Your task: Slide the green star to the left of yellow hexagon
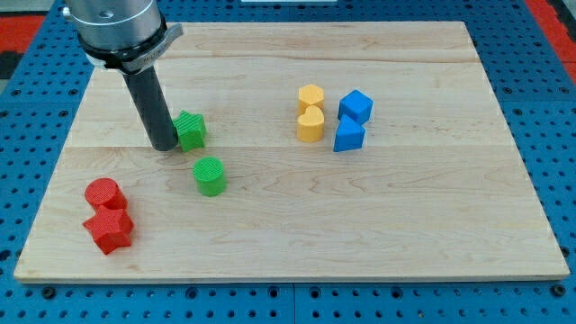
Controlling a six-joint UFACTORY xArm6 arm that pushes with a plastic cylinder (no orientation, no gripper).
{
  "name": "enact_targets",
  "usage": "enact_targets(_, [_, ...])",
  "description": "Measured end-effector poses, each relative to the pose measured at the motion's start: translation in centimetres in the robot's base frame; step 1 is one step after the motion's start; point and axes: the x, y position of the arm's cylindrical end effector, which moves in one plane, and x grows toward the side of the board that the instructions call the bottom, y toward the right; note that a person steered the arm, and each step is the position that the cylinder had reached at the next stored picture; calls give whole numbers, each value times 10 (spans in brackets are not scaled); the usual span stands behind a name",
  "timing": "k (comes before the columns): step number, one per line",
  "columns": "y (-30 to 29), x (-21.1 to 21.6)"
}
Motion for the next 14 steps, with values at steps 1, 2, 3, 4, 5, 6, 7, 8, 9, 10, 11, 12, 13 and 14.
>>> enact_targets(1, [42, -20])
enact_targets(2, [56, -5])
enact_targets(3, [62, 18])
enact_targets(4, [59, 18])
enact_targets(5, [27, -29])
enact_targets(6, [24, -85])
enact_targets(7, [14, -91])
enact_targets(8, [-10, -83])
enact_targets(9, [-11, -83])
enact_targets(10, [-14, -83])
enact_targets(11, [-12, -42])
enact_targets(12, [-9, -26])
enact_targets(13, [0, -14])
enact_targets(14, [33, -15])
